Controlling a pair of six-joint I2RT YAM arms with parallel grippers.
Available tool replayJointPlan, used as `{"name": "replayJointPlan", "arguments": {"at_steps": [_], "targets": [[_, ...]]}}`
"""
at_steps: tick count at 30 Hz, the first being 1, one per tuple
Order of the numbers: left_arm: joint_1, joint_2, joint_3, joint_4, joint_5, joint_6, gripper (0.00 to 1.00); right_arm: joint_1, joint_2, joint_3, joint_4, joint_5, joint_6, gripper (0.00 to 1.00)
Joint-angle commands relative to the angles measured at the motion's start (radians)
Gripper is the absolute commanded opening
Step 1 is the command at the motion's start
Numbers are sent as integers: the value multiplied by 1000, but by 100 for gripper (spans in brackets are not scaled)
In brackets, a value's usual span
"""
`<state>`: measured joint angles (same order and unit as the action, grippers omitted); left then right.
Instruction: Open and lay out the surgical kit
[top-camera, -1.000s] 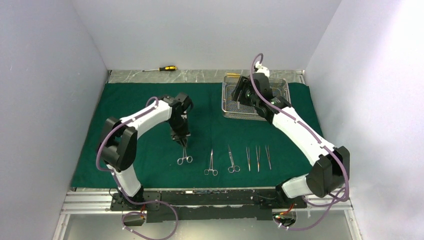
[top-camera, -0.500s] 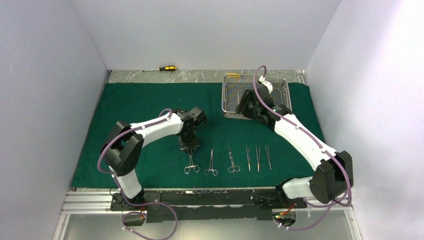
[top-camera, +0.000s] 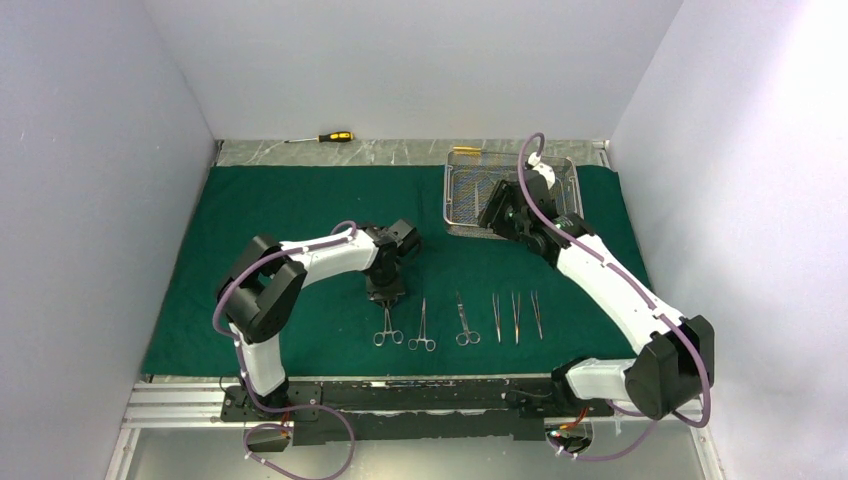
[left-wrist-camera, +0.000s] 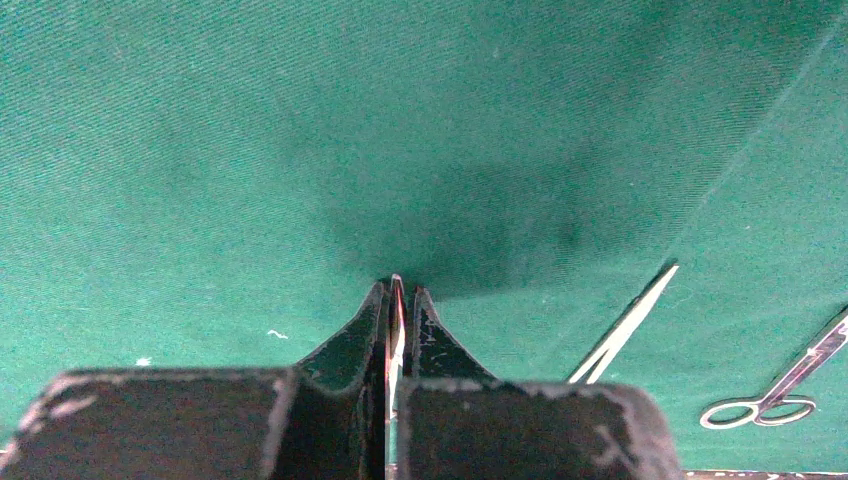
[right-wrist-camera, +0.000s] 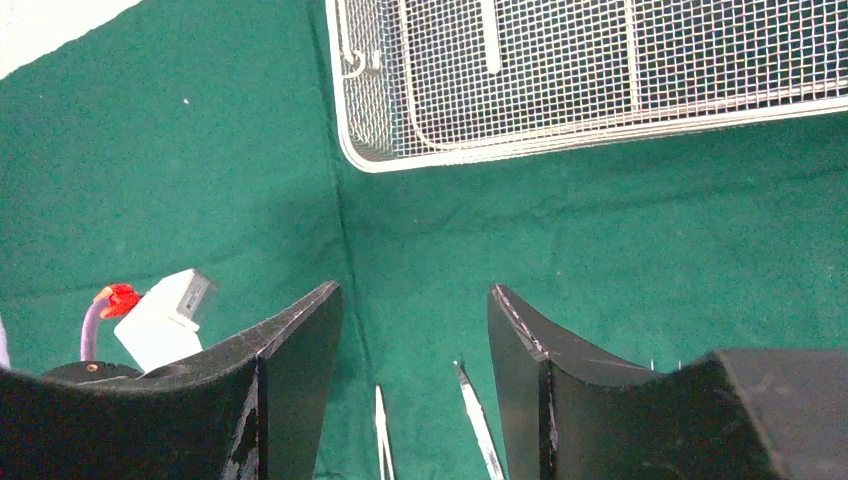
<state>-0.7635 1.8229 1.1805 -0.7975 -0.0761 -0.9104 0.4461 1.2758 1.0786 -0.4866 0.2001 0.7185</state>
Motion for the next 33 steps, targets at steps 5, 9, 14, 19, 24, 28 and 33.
{"name": "replayJointPlan", "arguments": {"at_steps": [5,9,14,19,24,28,33], "targets": [[-26,32,9,-1,-5,-2,0,-11,-44,-27,5,15,10,59],[-38,44,16,-26,-12,0,3,-14,-36,-26,6,8,12,58],[-46,47,22,-61,-35,-8,15,-17,-38,-29,10,4,13,58],[-48,42,37,-70,-41,-11,26,-21,-36,-28,8,0,13,58],[-48,41,73,-102,-63,-1,29,-23,-35,-23,7,-1,16,58],[-48,19,125,-132,-77,19,36,-24,-33,-9,0,11,12,58],[-43,-29,204,-179,-127,30,39,-29,4,27,-5,-5,-28,60]]}}
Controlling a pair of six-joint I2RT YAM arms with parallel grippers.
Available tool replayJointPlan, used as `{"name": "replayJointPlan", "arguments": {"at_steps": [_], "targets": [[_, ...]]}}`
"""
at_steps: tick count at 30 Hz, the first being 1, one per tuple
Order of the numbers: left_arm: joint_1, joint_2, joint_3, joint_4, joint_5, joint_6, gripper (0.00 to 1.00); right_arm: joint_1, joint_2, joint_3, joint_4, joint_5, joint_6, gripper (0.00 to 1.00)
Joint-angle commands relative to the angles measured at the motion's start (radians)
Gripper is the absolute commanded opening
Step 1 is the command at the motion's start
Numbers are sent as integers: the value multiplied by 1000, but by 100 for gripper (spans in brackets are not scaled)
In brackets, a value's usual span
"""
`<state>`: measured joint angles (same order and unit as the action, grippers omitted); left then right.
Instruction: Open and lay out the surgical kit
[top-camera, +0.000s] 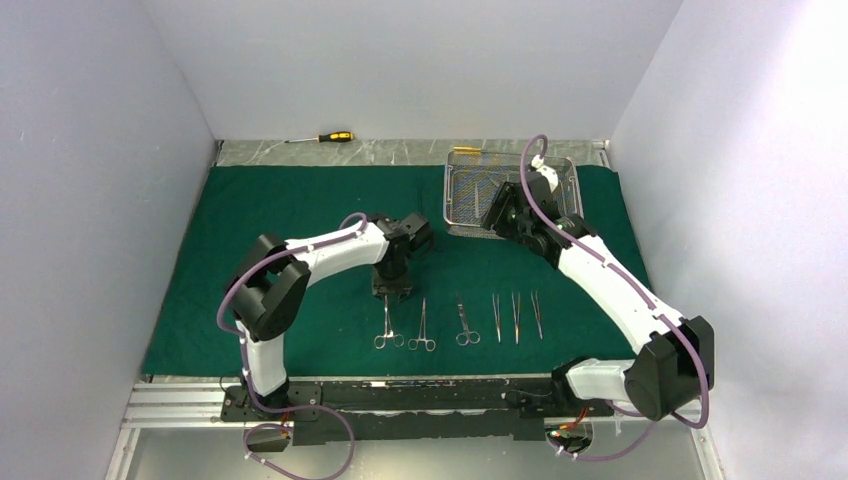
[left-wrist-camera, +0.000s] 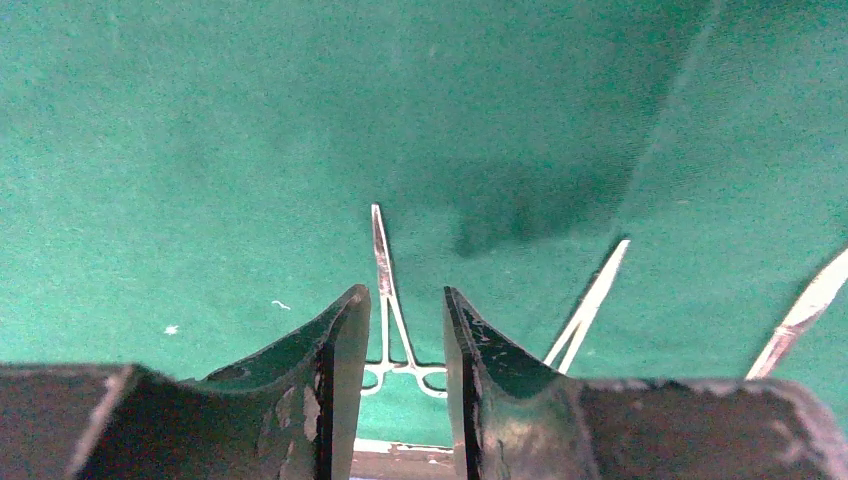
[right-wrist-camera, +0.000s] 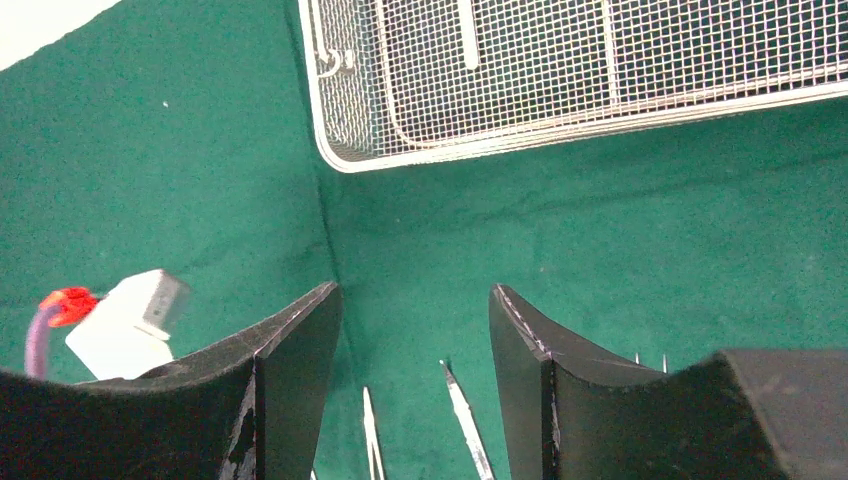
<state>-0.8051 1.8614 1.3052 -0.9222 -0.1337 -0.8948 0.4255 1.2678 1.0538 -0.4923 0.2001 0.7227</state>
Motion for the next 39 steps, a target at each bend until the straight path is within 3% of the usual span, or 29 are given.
{"name": "replayJointPlan", "arguments": {"at_steps": [1,8,14,22,30,39], "targets": [[4,-78,96,-61,-79,23,39,-10,28,63,-2,-6,-38,60],[153,-132,199,-60,-66,104,42,-61,225,183,15,-51,-178,61],[305,-144,262,-25,28,182,44,-77,512,415,-58,14,-295,59],[416,-72,312,18,147,208,40,-79,841,706,-136,76,-347,38],[456,-18,348,48,194,228,39,-91,936,776,-175,72,-332,35],[471,-9,330,87,222,205,40,-135,1033,847,-227,-56,-353,33]]}}
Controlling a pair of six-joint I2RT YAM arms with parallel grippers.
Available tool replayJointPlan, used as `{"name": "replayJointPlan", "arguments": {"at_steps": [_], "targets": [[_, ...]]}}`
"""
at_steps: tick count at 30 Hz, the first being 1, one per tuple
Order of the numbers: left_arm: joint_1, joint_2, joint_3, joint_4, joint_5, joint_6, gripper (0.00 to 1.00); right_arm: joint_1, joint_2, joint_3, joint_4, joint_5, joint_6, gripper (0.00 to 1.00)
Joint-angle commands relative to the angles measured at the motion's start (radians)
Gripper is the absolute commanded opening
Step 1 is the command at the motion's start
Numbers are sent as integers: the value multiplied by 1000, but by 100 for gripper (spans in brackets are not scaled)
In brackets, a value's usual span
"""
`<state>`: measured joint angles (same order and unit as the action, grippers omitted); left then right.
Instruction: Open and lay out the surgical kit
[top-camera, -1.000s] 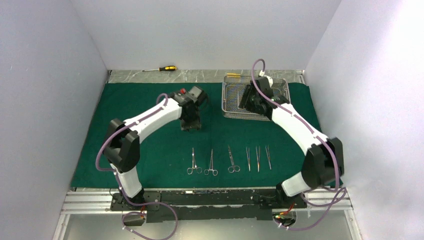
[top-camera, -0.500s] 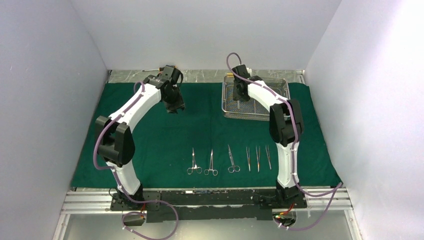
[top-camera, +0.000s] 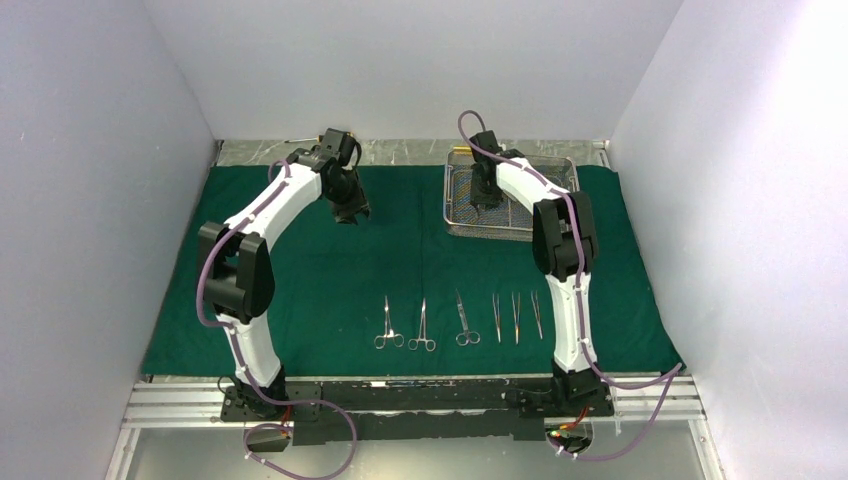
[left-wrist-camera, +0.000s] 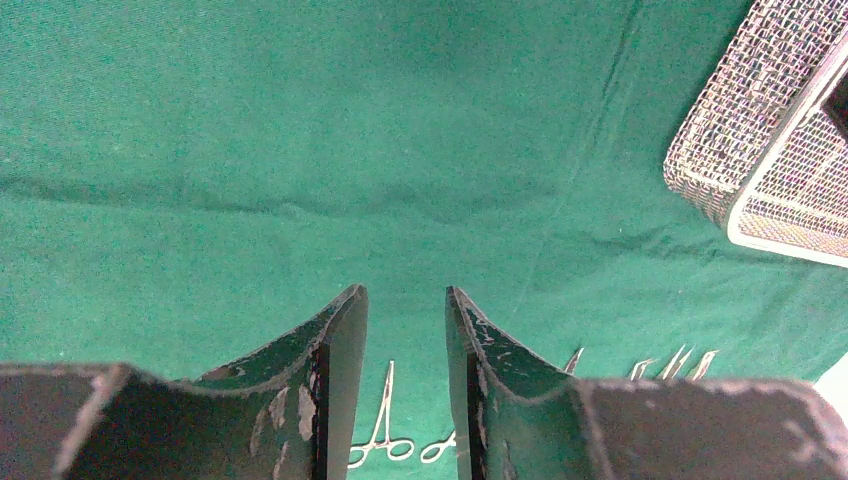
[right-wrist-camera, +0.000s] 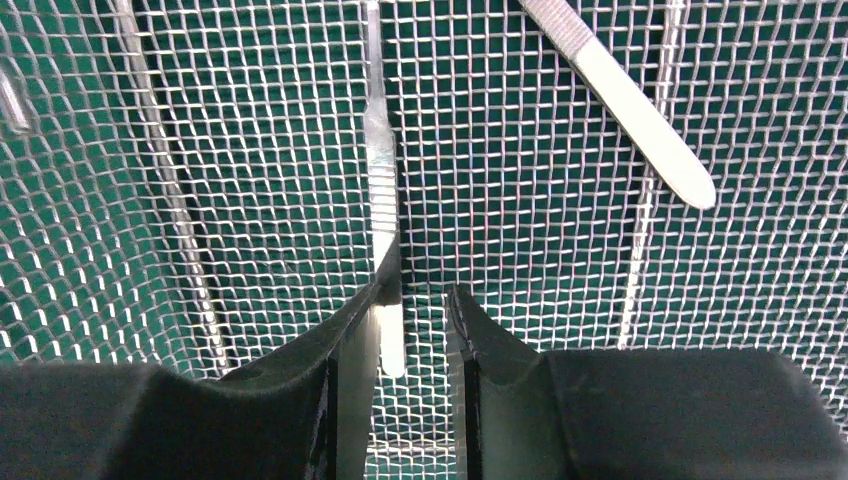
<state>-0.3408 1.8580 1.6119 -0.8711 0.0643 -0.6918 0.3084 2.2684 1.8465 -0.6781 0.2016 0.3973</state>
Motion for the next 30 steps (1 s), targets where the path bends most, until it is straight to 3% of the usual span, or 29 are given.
{"name": "replayJointPlan", "arguments": {"at_steps": [1,17,24,27,30], "targets": [[8,-4,25,35,25,2,41,-18,40,59,-42,-69,-37,33],[13,-24,15,35,15,1,40,-20,132,141,-119,-49,-57,34],[22,-39,9,38,16,23,41,-19,137,147,-120,-45,-55,22],[28,-47,2,50,27,31,41,-20,134,154,-128,-56,-46,8],[32,-50,-1,85,70,55,42,-20,99,130,-104,-66,-21,6]]}}
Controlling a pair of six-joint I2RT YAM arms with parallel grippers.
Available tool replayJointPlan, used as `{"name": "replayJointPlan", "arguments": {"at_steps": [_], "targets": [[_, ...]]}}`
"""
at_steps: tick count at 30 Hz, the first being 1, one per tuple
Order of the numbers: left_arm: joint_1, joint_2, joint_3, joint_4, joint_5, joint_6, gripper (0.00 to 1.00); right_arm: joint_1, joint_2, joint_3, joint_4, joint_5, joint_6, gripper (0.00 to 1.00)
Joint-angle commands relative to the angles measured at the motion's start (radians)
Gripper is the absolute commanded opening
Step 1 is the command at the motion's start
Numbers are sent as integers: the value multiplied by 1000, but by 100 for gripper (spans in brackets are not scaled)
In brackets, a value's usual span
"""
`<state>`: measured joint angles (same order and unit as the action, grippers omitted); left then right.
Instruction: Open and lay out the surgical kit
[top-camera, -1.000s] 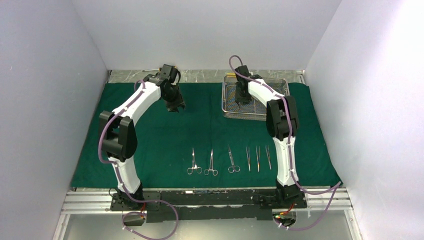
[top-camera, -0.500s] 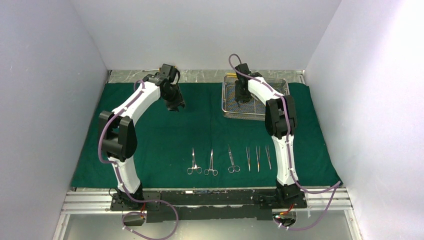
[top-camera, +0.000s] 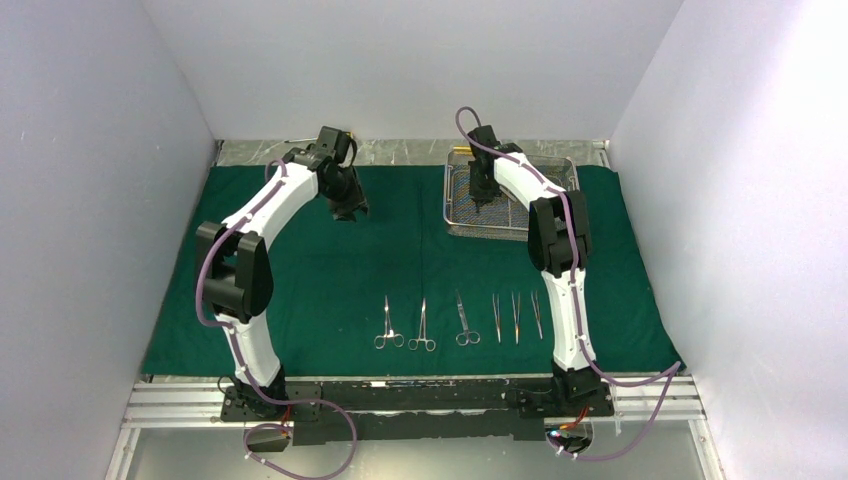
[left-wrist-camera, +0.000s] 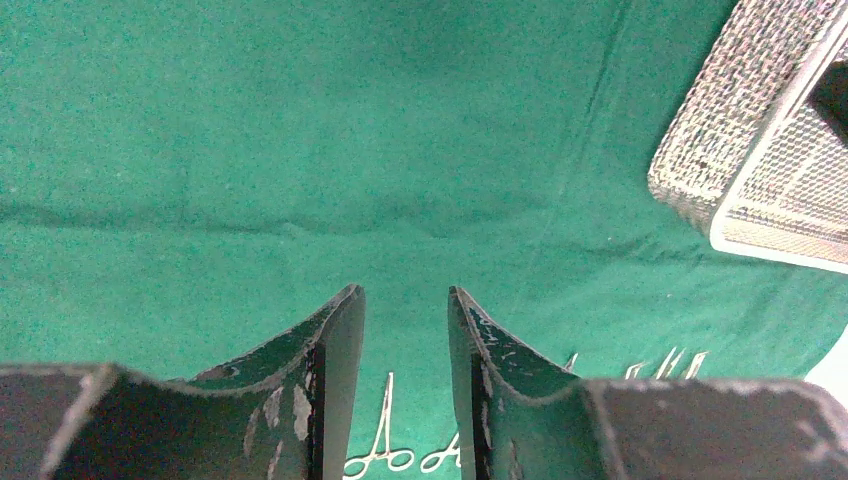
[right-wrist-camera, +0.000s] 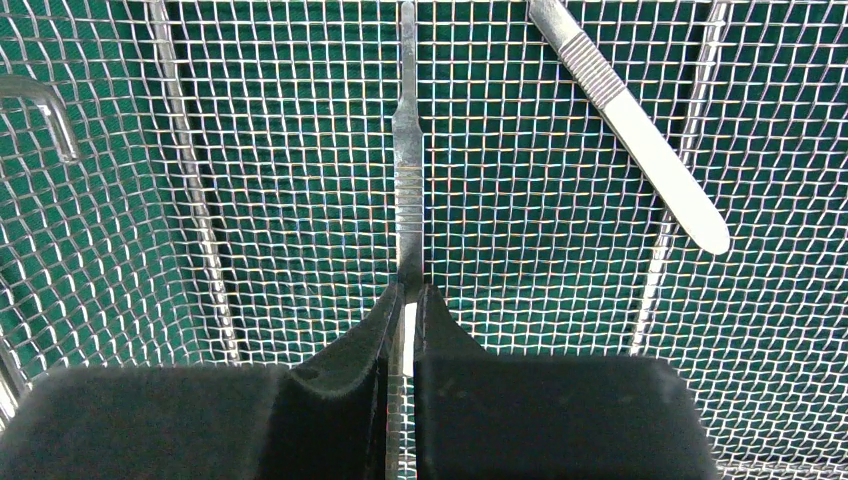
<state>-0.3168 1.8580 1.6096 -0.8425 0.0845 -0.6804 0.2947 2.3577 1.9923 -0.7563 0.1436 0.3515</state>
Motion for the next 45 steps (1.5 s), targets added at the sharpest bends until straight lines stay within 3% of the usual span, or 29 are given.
{"name": "replayJointPlan", "arguments": {"at_steps": [1,13,19,26,37,45], "targets": [[8,-48,3,66,65,52,43,-6,-7,-20,-19,-9,30,6],[10,-27,9,137,160,85,45,-8,-146,-33,-58,41,36,7],[10,-32,-1,146,172,90,45,-5,-149,-65,-40,9,33,26],[13,-51,-24,142,170,94,46,23,-67,14,-78,23,17,36],[18,-68,-44,140,173,98,46,23,38,80,-102,30,10,33],[25,-66,-37,140,176,102,47,19,26,59,-127,36,50,7]]}}
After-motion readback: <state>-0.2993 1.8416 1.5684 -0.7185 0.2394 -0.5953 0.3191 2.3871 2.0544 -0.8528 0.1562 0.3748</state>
